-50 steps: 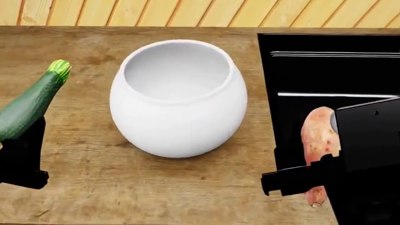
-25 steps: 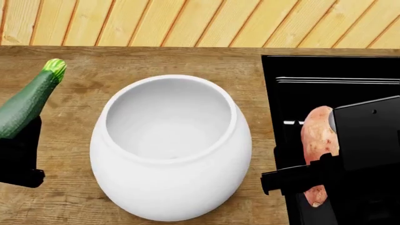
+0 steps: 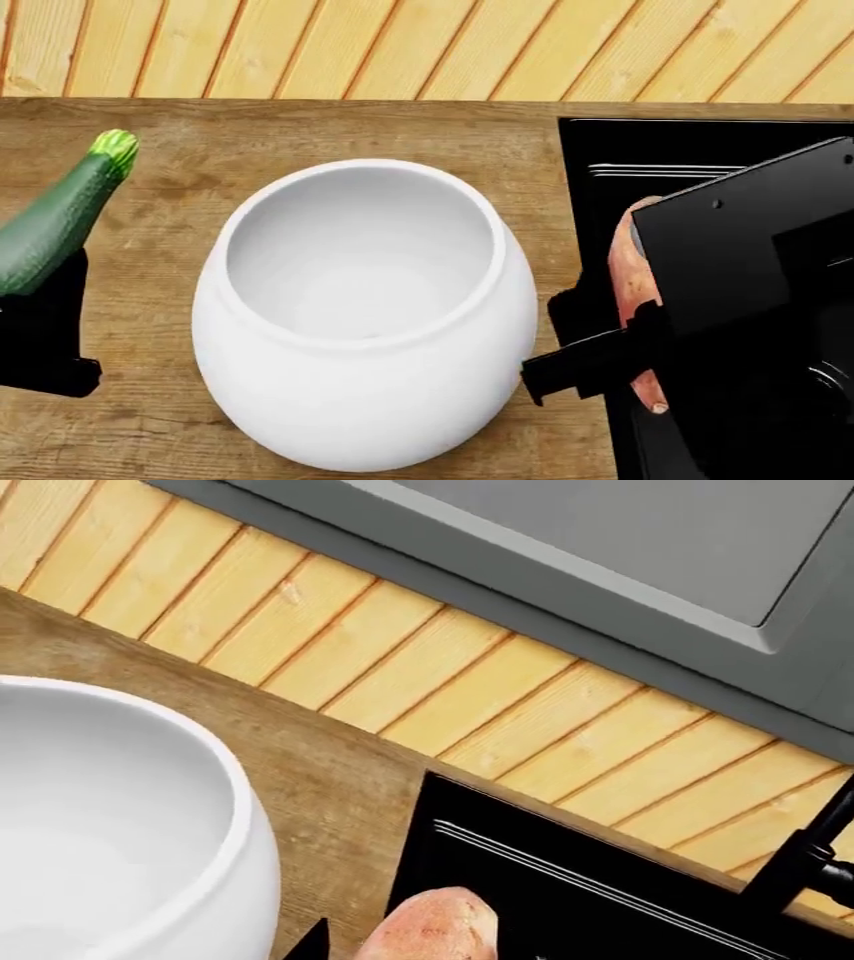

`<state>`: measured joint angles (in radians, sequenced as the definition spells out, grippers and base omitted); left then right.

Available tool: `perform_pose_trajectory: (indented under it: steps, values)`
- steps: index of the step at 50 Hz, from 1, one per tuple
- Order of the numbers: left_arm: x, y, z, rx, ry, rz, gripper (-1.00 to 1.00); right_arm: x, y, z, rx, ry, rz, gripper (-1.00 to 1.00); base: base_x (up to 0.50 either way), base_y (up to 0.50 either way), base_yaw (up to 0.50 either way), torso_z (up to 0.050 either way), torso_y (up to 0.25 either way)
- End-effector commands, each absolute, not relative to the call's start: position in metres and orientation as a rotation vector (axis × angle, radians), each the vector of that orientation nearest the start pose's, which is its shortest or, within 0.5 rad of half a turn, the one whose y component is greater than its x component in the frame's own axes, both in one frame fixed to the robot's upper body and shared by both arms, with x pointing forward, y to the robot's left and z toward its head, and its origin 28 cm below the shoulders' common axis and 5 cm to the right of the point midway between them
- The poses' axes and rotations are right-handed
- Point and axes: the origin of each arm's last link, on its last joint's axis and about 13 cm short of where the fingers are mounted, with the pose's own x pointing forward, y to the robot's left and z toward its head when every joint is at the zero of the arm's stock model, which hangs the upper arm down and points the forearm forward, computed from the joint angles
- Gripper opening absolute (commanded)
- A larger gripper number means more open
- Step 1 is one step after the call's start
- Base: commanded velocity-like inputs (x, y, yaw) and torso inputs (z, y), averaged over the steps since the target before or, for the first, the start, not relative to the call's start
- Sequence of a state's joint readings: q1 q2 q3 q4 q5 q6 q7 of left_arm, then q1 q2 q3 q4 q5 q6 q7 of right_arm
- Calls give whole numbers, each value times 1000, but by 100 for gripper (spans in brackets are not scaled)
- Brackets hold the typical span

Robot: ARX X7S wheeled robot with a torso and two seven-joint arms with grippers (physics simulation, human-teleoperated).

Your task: There is a mixed pile of frozen fruits and vegetables on the counter. Locate all the frozen vegetables and place the items in a bowl on the counter. Take all the frozen fruits and defrost them in a running sink.

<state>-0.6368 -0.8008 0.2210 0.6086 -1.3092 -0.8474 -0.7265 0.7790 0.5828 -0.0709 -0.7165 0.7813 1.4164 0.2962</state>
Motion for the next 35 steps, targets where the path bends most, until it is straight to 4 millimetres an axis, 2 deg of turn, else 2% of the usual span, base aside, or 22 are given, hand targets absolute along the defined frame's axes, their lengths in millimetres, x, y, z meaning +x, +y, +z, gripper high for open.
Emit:
perform_pose_trajectory:
  steps: [1, 9, 17, 24, 29, 35]
  values:
    - [222, 255, 218, 53, 81, -135, -100, 242, -159, 262, -302, 13, 79, -100, 0, 0, 0, 0, 0]
    - [223, 254, 215, 53, 98, -139, -100, 249, -159, 300, -359, -60, 76, -100, 0, 0, 0, 0, 0]
    - [224, 254, 214, 50, 107, -141, -100, 260, -153, 318, -333, -77, 134, -100, 0, 0, 0, 0, 0]
    - [225, 255, 214, 45, 112, -130, -100, 281, -139, 339, -292, -48, 272, -100, 0, 0, 0, 0, 0]
    - [225, 255, 214, 45, 119, -131, -100, 291, -129, 367, -291, 2, 412, -100, 0, 0, 0, 0, 0]
    - [223, 257, 214, 38, 133, -131, -100, 303, -121, 371, -235, 60, 507, -100, 0, 0, 0, 0, 0]
